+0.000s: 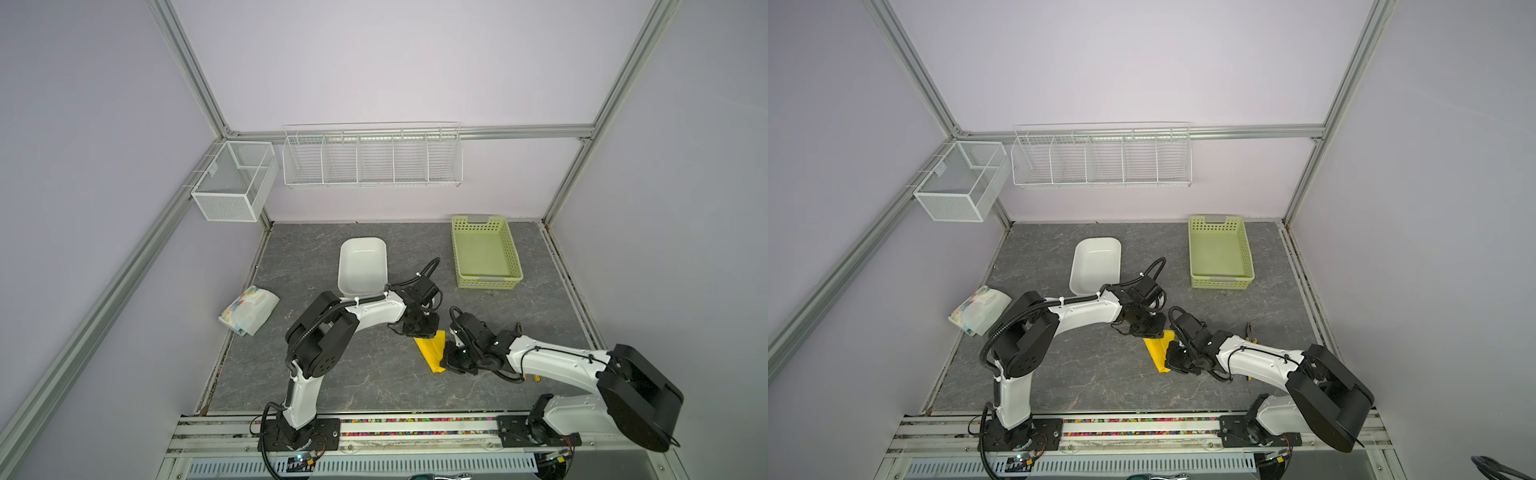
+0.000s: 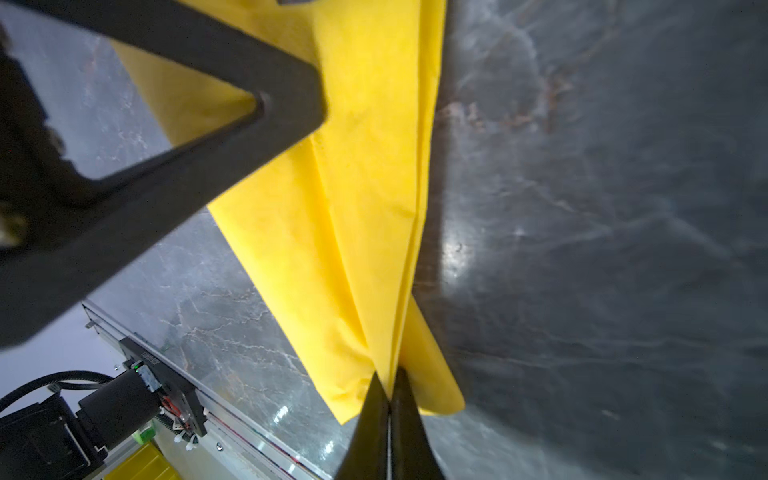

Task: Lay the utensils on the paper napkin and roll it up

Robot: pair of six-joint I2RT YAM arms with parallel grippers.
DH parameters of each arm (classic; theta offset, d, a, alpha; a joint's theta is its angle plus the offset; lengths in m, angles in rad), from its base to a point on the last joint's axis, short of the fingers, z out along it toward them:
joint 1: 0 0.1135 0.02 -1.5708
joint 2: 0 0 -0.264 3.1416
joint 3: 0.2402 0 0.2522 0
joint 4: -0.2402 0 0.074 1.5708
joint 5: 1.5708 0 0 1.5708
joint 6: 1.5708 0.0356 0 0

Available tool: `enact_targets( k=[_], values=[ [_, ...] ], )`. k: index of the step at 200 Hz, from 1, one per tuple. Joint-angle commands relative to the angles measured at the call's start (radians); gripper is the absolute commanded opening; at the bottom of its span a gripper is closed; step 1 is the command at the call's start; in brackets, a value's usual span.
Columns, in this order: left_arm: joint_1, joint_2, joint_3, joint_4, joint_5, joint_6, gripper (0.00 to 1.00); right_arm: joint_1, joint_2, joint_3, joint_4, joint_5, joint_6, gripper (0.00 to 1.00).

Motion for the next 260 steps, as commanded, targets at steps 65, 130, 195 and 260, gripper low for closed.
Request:
enact_targets(
  k=[65, 130, 195, 260],
  values=[
    [0.009, 0.063, -0.039, -0.032, -0.092, 0.043, 0.01, 0.033, -0.005, -0.06, -0.116, 0.023, 0.053, 0.06],
    [0.005, 0.053, -0.03, -0.017, -0.068, 0.072, 0.01, 0.025, -0.089, 0.052, -0.302, 0.094, -0.017, 0.22],
    [-0.033, 0.075, -0.002, 0.002, -0.012, 0.1, 0.01, -0.015, -0.113, 0.15, -0.312, 0.073, -0.156, 0.23],
    [-0.044, 0.065, -0.019, 0.052, 0.063, 0.119, 0.01, -0.078, -0.029, 0.163, -0.21, 0.013, -0.272, 0.2]
  ],
)
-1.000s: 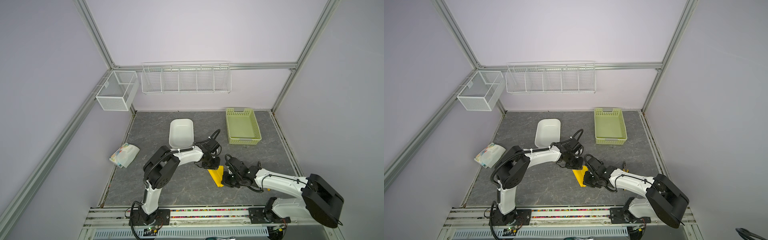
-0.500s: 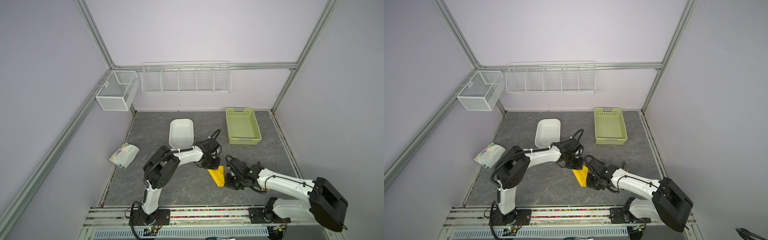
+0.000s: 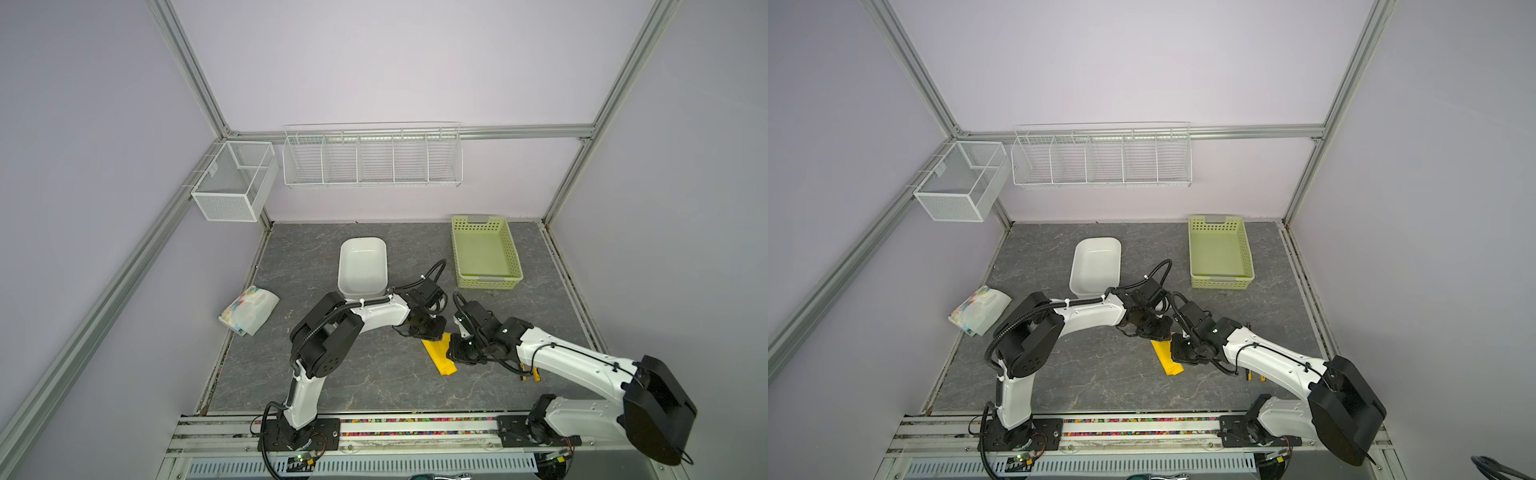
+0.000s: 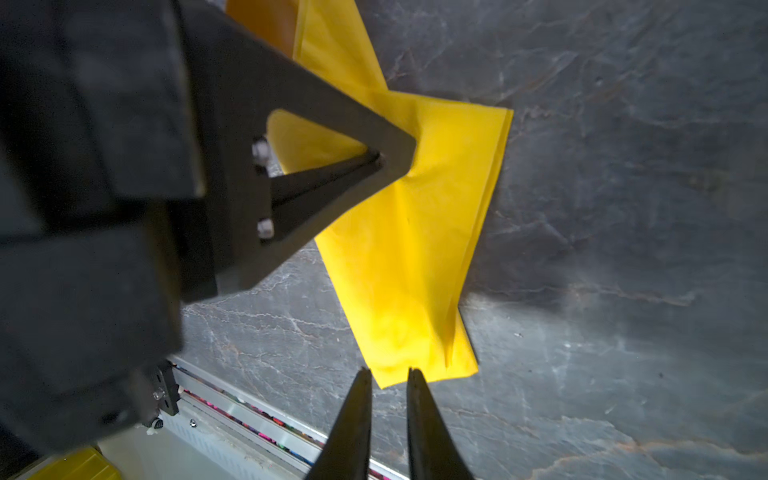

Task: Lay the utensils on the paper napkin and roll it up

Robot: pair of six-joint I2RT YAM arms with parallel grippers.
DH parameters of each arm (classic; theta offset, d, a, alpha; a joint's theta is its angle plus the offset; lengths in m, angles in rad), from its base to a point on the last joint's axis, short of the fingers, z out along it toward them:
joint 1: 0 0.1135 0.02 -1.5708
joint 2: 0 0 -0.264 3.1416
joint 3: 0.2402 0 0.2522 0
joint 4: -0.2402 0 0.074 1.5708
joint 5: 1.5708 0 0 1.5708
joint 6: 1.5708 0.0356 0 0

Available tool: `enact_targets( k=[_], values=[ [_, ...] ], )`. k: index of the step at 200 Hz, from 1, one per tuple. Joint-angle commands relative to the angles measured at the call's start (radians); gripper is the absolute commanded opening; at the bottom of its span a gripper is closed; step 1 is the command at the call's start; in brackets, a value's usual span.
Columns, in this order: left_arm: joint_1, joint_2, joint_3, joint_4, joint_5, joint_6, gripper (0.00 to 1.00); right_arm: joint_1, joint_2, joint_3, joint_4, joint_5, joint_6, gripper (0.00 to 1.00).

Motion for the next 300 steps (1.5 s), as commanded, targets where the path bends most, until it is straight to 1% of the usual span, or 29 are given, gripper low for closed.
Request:
enact_targets(
  k=[1, 25, 97, 130, 173, 201, 216, 239, 272, 300],
  values=[
    [-0.01, 0.043, -0.021, -0.026, 0.004, 0.041, 0.01, -0.022, 0.028, 0.013, 0.049, -0.03, -0.075, 0.2],
    [-0.01, 0.037, -0.027, -0.025, 0.011, 0.053, 0.01, -0.045, 0.046, 0.006, 0.068, -0.024, -0.116, 0.2],
    [-0.012, 0.041, -0.027, -0.033, 0.007, 0.055, 0.01, -0.1, 0.139, -0.017, 0.161, -0.083, -0.184, 0.24],
    [-0.012, 0.036, -0.027, -0.038, 0.0, 0.055, 0.01, -0.106, 0.193, -0.028, 0.182, -0.093, -0.19, 0.24],
    [-0.011, 0.034, -0.024, -0.042, -0.003, 0.056, 0.01, -0.108, 0.251, -0.063, 0.215, -0.111, -0.184, 0.27],
    [-0.012, 0.027, -0.022, -0.044, -0.007, 0.057, 0.01, -0.108, 0.264, -0.088, 0.221, -0.109, -0.177, 0.29],
    [-0.011, 0.022, -0.024, -0.044, -0.011, 0.057, 0.01, -0.107, 0.265, -0.1, 0.236, -0.128, -0.171, 0.3],
    [-0.012, 0.015, -0.023, -0.042, -0.019, 0.055, 0.01, -0.107, 0.262, -0.124, 0.281, -0.165, -0.14, 0.27],
    [-0.011, 0.01, -0.024, -0.039, -0.02, 0.049, 0.01, -0.108, 0.255, -0.144, 0.314, -0.174, -0.091, 0.17],
    [-0.011, -0.01, -0.031, -0.041, -0.028, 0.047, 0.01, -0.108, 0.259, -0.158, 0.34, -0.175, -0.054, 0.12]
  ],
)
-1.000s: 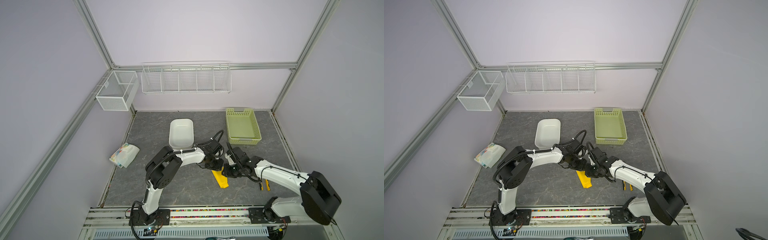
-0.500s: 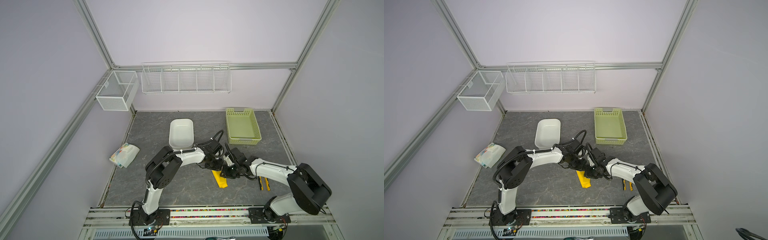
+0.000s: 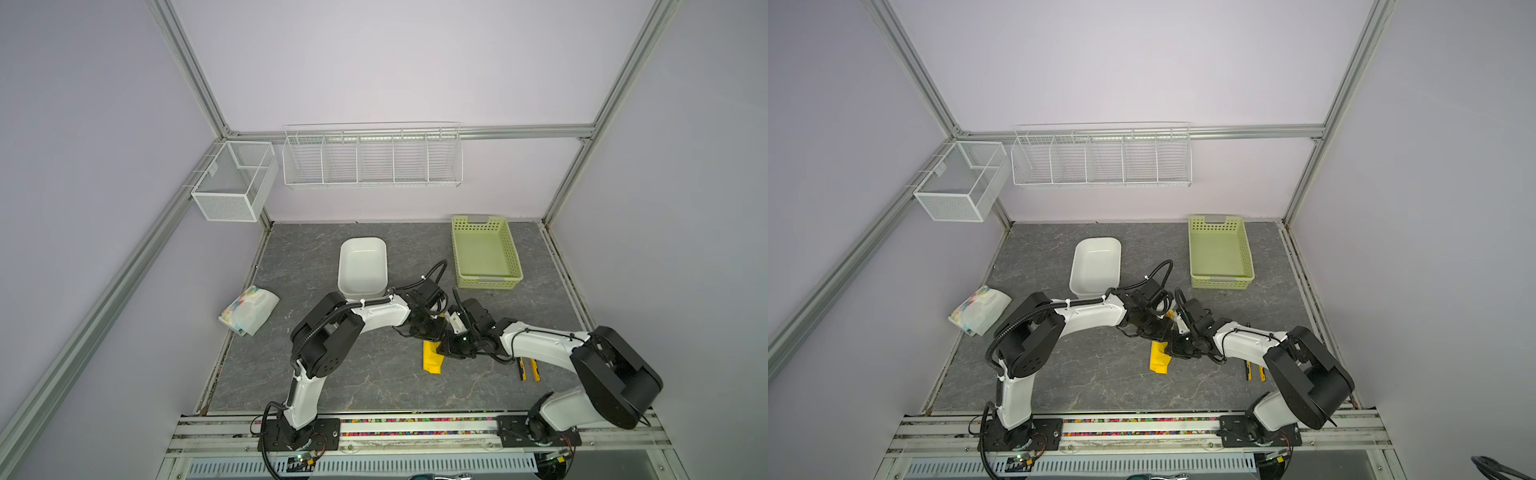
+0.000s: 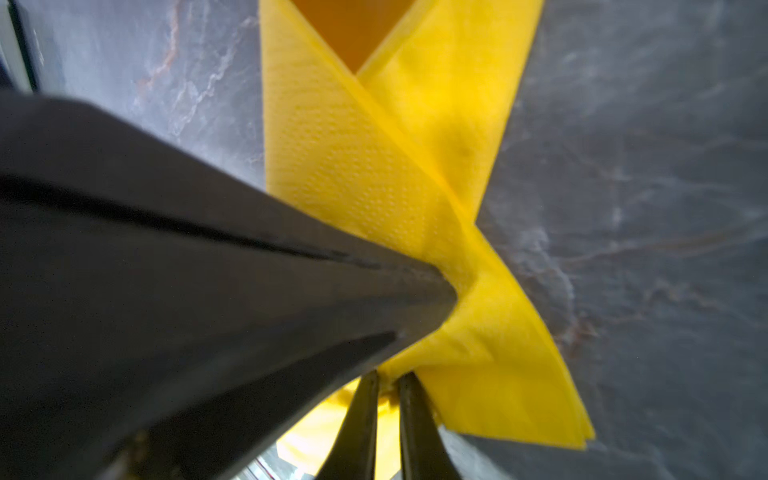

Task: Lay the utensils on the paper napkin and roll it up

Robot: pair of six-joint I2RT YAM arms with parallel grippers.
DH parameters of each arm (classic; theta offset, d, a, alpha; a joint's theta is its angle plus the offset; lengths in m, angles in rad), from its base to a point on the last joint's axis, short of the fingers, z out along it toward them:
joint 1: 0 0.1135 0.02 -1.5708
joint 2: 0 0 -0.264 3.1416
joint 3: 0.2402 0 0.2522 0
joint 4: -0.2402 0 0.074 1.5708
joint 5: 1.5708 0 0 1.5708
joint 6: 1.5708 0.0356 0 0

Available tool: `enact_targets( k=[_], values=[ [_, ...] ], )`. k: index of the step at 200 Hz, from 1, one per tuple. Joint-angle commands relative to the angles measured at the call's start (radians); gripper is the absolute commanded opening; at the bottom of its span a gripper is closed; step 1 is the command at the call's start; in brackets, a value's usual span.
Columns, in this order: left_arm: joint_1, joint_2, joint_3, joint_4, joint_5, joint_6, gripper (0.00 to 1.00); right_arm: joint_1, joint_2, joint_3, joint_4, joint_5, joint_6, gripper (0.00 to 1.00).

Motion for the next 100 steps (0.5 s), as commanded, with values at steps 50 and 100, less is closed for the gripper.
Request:
enact_targets(
  k=[50, 100],
  values=[
    [-0.009, -0.141, -0.019, -0.062, -0.078, 0.006, 0.07, 0.004, 0.06, -0.069, -0.044, 0.035, 0.064, 0.08],
    [0.015, -0.257, -0.046, -0.093, -0.136, -0.04, 0.12, 0.003, 0.063, -0.072, -0.049, 0.037, 0.062, 0.07]
  ],
)
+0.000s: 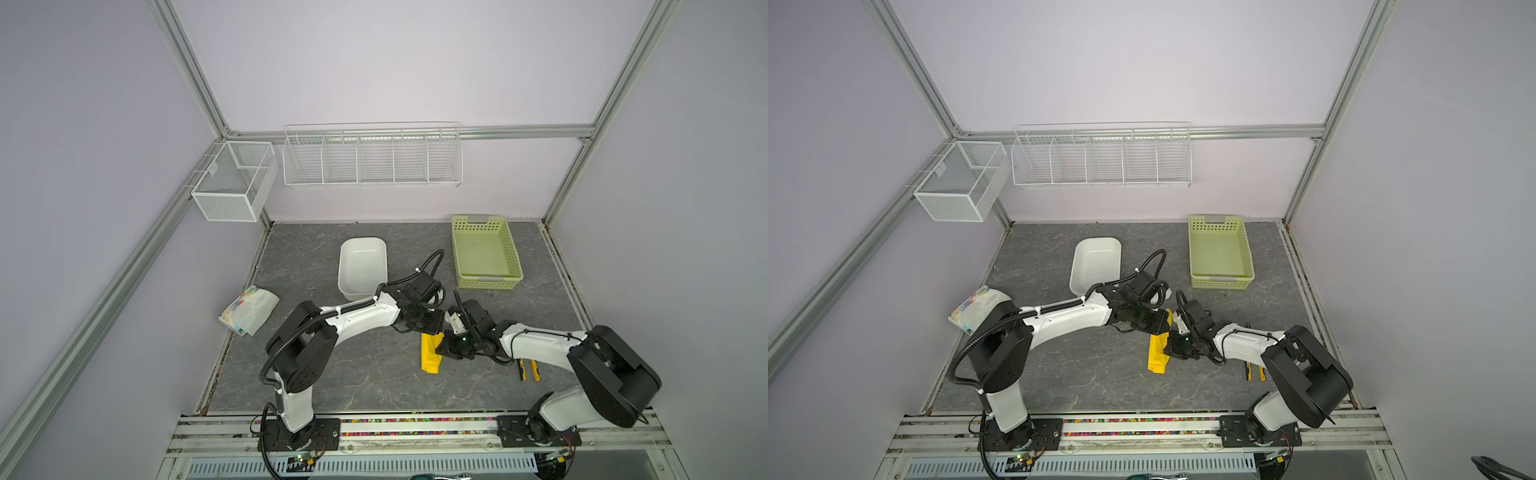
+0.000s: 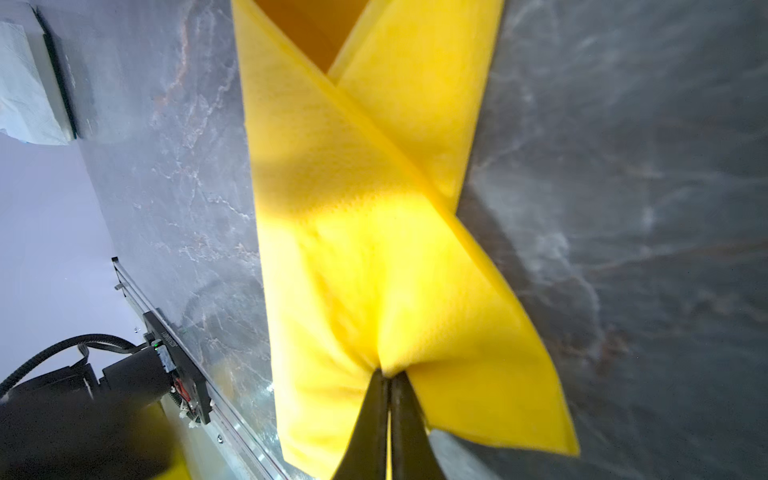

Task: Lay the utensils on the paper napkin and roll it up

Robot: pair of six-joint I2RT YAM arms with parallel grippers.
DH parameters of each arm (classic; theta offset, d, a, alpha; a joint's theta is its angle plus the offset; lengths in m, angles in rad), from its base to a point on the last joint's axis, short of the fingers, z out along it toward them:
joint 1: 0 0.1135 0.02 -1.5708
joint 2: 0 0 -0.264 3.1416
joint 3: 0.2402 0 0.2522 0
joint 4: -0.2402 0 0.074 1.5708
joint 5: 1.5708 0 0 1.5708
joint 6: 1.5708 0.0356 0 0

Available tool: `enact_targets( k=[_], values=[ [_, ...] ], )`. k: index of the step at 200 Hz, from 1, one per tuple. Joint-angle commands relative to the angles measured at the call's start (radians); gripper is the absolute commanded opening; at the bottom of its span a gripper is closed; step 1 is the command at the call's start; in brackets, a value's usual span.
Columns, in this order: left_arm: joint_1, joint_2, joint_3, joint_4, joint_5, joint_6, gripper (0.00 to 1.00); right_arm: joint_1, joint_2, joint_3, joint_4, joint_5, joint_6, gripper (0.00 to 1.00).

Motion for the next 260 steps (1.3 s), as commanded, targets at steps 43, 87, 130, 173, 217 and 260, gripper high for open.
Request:
enact_targets(
  k=[43, 87, 130, 173, 217, 260],
  values=[
    [0.103, -0.127, -0.214, 0.129, 0.056, -0.132, 0.17, 0.003, 0.053, -0.052, -0.113, 0.062, 0.011, 0.07],
    [0.136, -0.151, -0.386, 0.312, 0.161, -0.22, 0.29, 0.003, 0.051, -0.049, -0.123, 0.065, 0.008, 0.07],
    [0.137, -0.109, -0.497, 0.499, 0.264, -0.308, 0.45, 0.004, 0.053, -0.043, -0.125, 0.064, 0.006, 0.07],
    [0.139, -0.034, -0.555, 0.651, 0.306, -0.397, 0.48, 0.004, 0.044, -0.041, -0.133, 0.067, 0.006, 0.07],
    [0.139, 0.037, -0.552, 0.723, 0.327, -0.429, 0.47, 0.004, 0.049, -0.038, -0.128, 0.066, 0.007, 0.07],
    [0.139, 0.068, -0.517, 0.663, 0.309, -0.377, 0.41, 0.003, 0.053, -0.038, -0.128, 0.065, 0.007, 0.07]
  ],
)
